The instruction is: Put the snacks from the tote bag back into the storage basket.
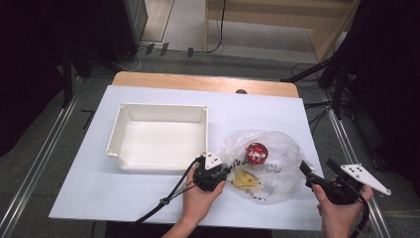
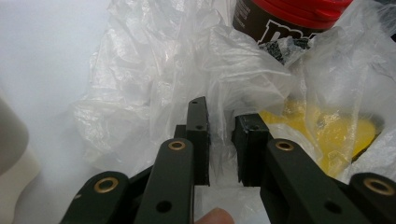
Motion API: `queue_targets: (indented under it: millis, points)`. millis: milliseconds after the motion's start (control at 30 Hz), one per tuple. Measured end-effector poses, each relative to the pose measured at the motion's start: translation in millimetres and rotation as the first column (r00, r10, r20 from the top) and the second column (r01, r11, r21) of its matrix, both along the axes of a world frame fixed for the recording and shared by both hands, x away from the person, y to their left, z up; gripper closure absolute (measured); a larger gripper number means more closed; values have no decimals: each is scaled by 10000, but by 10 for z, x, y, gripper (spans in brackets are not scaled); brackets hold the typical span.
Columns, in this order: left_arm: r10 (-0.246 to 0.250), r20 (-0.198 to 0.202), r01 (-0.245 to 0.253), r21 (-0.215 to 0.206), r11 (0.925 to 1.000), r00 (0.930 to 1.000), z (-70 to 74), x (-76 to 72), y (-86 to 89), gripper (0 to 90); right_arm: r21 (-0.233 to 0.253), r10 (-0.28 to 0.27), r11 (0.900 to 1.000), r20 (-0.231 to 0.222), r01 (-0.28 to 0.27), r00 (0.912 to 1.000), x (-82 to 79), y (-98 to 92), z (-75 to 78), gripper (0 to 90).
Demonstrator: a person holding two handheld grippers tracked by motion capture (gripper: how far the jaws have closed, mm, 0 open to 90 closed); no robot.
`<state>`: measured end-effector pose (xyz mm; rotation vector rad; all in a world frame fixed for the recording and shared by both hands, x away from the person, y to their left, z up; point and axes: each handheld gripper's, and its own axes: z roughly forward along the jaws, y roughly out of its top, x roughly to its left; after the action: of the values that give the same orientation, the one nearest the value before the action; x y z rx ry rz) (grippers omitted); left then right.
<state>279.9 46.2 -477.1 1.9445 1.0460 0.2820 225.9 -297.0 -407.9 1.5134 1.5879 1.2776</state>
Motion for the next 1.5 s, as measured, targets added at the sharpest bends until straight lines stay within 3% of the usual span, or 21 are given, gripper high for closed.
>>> queue_targets:
  millis: [100, 167, 267, 367, 433, 467, 500, 533, 600, 667, 767, 833, 900, 967, 1033, 1100, 1167, 1233, 1300, 1400, 1500]
  points:
    - [7, -15, -7, -16, 10000, 10000, -1, 1, -2, 807, 366, -39, 9993, 557, 19, 9984, -33, 22, 160, 125]
    - [8, 3, -8, 2, 10000, 10000, -2, 0, -6, 807, 364, 464, 9981, 884, -497, 9950, -23, 79, 252, 223]
    - [17, 35, -17, 44, 10000, 10000, -3, 3, -15, 809, 160, 971, 9950, 928, -990, 9909, 56, 234, 327, 372]
    - [13, 34, -14, 82, 10000, 10000, -2, 1, -15, 811, 49, 1322, 9911, 849, -1331, 9876, 208, 380, 328, 412]
    - [0, 14, 0, 105, 9999, 10000, -2, 1, -14, 812, 109, 1429, 9896, 412, -1435, 9889, 394, 445, 276, 412]
    - [22, 7, -22, 68, 10000, 10000, -3, 1, -16, 815, 294, 1724, 9846, -23, -1723, 9850, 514, 467, 226, 420]
    - [6, -10, -6, 74, 10000, 10000, -4, 3, -15, 821, 445, 2177, 9754, -456, -2157, 9750, 639, 488, 161, 427]
    - [10, -6, -10, 60, 10000, 10000, -5, 6, -15, 826, 393, 2212, 9749, -664, -2189, 9730, 741, 511, 84, 449]
    - [-22, -36, 22, 58, 10000, 10000, -4, 8, -11, 843, 194, 1933, 9811, -1224, -1924, 9735, 917, 528, -82, 507]
    - [-1, -34, 2, 78, 10000, 10000, -4, 9, -12, 860, 384, 1622, 9867, -1742, -1579, 9713, 1060, 507, -252, 620]
    - [10, -57, -9, 92, 10000, 10000, -6, 10, -17, 884, 791, 1325, 9901, -2597, -1156, 9566, 1238, 486, -484, 776]
    - [-65, -101, 67, 242, 9997, 9999, -8, 10, -27, 898, 551, 1317, 9911, -2829, -1210, 9501, 1320, 530, -580, 849]
    - [-92, -156, 96, 262, 9996, 9998, -10, 14, -29, 900, 210, 1036, 9946, -2912, -1019, 9510, 1379, 569, -635, 900]
    - [-41, -202, 46, 263, 9996, 9998, -11, 16, -28, 900, -270, 428, 9982, -3106, -539, 9496, 1441, 555, -703, 900]
    - [61, -177, -56, 301, 9995, 9998, -10, 13, -26, 900, -615, 20, 9978, -3431, -246, 9393, 1494, 503, -800, 900]
    - [149, -106, -145, 329, 9994, 9998, -7, 10, -23, 899, -460, 34, 9987, -3353, -200, 9421, 1493, 459, -798, 900]
    - [122, -7, -122, 199, 9997, 9999, -4, 5, -18, 835, -351, 249, 9987, -2967, -370, 9546, 1443, 446, -744, 765]
    - [9, 332, -13, 126, 9999, 9994, 8, -24, -12, 754, 154, 667, 9978, -2407, -649, 9683, 1331, 444, -634, 662]
    - [-132, 719, 123, 128, 9998, 9973, 23, -67, -20, 698, 302, 806, 9966, -1554, -768, 9846, 1138, 450, -492, 594]
    - [-341, 910, 341, 10, 9994, 9953, 49, -109, -11, 606, 381, 706, 9969, -385, -692, 9968, 773, 468, -305, 583]
    - [-273, 929, 282, -83, 9996, 9953, 88, -157, 14, 526, 138, 1004, 9948, 482, -1011, 9938, 408, 557, -179, 591]
